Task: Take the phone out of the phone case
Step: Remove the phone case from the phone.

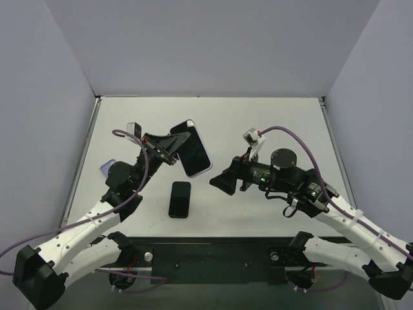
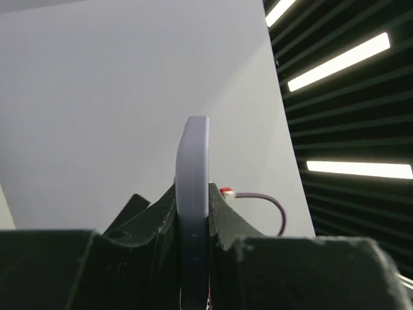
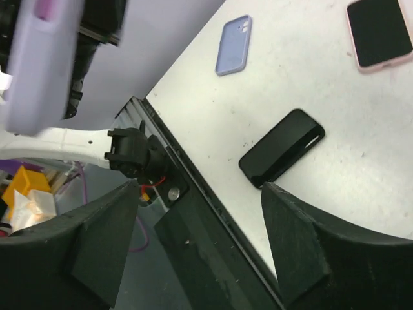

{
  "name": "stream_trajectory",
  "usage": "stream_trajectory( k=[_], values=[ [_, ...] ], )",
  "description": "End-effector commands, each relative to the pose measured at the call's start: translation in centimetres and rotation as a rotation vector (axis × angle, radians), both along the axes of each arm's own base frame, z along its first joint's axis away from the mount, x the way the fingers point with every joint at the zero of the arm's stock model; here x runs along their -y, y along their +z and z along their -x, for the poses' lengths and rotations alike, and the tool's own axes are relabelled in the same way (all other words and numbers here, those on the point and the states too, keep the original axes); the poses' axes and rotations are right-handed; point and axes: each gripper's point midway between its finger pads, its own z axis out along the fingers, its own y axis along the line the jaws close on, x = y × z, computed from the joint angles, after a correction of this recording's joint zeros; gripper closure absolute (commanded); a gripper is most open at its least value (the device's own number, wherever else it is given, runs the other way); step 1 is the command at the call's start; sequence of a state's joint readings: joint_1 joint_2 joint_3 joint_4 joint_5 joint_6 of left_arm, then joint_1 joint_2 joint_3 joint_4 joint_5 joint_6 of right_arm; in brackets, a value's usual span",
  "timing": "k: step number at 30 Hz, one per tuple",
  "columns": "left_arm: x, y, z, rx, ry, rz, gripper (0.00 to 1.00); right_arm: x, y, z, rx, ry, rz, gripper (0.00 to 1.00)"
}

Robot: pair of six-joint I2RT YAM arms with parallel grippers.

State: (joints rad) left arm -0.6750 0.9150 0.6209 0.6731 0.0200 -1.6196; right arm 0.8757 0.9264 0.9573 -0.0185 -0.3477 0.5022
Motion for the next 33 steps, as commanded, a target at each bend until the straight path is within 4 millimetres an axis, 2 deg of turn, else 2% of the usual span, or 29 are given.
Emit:
stream_trajectory(
  k=[1, 2, 3, 8, 10, 12, 15, 19, 22, 26, 33],
  values=[
    [-2.4, 7.1, 3.6, 0.243, -0.053, 0.09, 1.0, 1.8, 1.9, 2.1, -0.115, 0.025, -0.092, 0.27],
    [-2.3, 7.2, 3.7, 0.249, -0.064, 0.1, 1.0, 1.6, 2.6, 2.8, -0.111, 0.078, -0.101, 0.27],
    [-2.1, 7.1, 3.8, 0.249, -0.082, 0.103, 1.0, 1.5, 2.5, 2.6, -0.132, 0.098, -0.101, 0.27],
    [-1.7, 7.5, 4.3, 0.267, -0.111, 0.077, 1.0, 0.2, 6.9, 3.6, -0.097, 0.246, -0.201, 0.31],
    [-1.5, 7.8, 4.6, 0.277, -0.122, 0.058, 1.0, -0.2, 7.9, 3.8, -0.077, 0.284, -0.219, 0.33],
    [-1.3, 8.4, 4.9, 0.295, -0.128, 0.037, 1.0, -0.4, 8.5, 3.8, -0.067, 0.298, -0.224, 0.36],
    [-1.3, 9.3, 5.4, 0.326, -0.135, 0.028, 1.0, -1.2, 8.8, 3.4, -0.077, 0.326, -0.226, 0.46],
    [-1.2, 9.2, 5.4, 0.315, -0.135, 0.004, 1.0, -1.8, 10.3, 4.0, -0.089, 0.382, -0.308, 0.52],
    [-1.3, 9.2, 5.3, 0.309, -0.127, 0.0, 1.0, -1.6, 10.9, 4.7, -0.073, 0.411, -0.319, 0.52],
    [-1.5, 9.0, 5.0, 0.3, -0.094, -0.028, 1.0, -1.0, 11.0, 5.5, -0.048, 0.418, -0.31, 0.44],
    [-1.3, 8.3, 4.6, 0.288, -0.086, -0.051, 1.0, -1.2, 11.7, 5.3, -0.032, 0.41, -0.31, 0.43]
  ],
)
